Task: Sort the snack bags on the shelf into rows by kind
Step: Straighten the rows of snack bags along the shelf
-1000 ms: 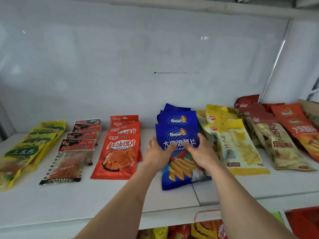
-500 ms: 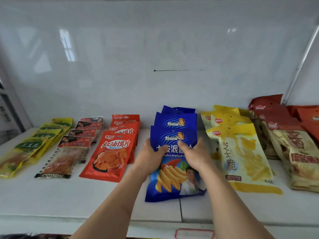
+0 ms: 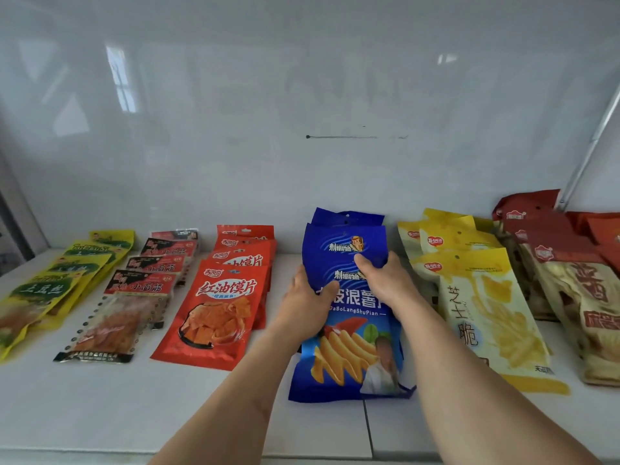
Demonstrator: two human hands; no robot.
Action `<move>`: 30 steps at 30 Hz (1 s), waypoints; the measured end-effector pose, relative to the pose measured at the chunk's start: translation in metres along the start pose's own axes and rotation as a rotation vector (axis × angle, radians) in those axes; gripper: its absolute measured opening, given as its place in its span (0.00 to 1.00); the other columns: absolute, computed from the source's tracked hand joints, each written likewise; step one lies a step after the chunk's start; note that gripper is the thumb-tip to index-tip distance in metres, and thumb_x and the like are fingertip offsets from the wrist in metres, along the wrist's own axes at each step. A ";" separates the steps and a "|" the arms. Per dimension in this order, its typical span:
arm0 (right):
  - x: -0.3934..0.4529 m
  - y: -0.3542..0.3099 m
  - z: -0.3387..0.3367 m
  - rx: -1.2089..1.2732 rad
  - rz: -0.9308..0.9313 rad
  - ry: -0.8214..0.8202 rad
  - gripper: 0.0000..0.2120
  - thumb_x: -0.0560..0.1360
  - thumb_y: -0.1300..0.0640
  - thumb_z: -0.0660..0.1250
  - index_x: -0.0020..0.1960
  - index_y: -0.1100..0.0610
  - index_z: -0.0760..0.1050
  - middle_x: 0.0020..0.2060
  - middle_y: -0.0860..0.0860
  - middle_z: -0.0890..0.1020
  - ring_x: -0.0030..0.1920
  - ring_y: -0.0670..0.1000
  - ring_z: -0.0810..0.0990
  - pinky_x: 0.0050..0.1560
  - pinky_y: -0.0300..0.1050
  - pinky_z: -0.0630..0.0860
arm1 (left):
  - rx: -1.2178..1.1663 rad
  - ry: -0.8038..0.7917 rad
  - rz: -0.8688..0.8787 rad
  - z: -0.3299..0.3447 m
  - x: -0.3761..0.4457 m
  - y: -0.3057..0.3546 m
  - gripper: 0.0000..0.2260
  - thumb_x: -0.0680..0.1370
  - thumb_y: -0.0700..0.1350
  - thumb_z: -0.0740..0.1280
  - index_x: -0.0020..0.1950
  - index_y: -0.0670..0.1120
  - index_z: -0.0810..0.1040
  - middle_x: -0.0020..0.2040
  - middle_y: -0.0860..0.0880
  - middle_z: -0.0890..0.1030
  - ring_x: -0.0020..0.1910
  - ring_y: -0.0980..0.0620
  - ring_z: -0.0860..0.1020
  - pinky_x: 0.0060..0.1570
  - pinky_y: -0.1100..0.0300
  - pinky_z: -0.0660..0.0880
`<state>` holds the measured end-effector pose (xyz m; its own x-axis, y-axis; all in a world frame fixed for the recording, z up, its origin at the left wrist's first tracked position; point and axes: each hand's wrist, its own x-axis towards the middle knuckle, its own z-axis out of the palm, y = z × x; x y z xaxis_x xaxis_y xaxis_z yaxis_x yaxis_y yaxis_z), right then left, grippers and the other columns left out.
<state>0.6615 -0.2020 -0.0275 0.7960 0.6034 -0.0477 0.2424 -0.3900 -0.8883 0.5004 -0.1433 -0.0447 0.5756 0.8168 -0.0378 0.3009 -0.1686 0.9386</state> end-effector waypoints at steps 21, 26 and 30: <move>0.048 -0.036 0.028 -0.711 -0.356 -0.035 0.35 0.76 0.27 0.50 0.78 0.40 0.58 0.80 0.47 0.53 0.79 0.58 0.48 0.74 0.66 0.53 | 1.000 -0.050 0.360 0.000 -0.039 -0.003 0.44 0.67 0.74 0.32 0.81 0.60 0.49 0.82 0.50 0.42 0.80 0.42 0.38 0.77 0.42 0.45; 0.056 -0.034 0.032 -0.717 -0.310 -0.080 0.36 0.74 0.25 0.48 0.78 0.39 0.57 0.80 0.47 0.52 0.79 0.61 0.49 0.73 0.67 0.53 | 0.992 -0.162 0.286 -0.002 -0.032 -0.003 0.32 0.77 0.71 0.45 0.80 0.62 0.46 0.82 0.54 0.41 0.80 0.44 0.35 0.76 0.37 0.44; 0.058 -0.033 0.038 -0.726 -0.279 -0.121 0.37 0.73 0.24 0.47 0.77 0.39 0.58 0.80 0.47 0.54 0.79 0.61 0.51 0.73 0.66 0.53 | 0.921 -0.217 0.242 -0.003 -0.029 -0.004 0.32 0.78 0.71 0.47 0.80 0.63 0.46 0.82 0.55 0.41 0.80 0.45 0.35 0.76 0.39 0.49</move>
<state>0.6784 -0.1281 -0.0182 0.5966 0.8011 0.0471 0.7594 -0.5447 -0.3558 0.4801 -0.1646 -0.0466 0.7998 0.5996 -0.0280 0.5793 -0.7589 0.2975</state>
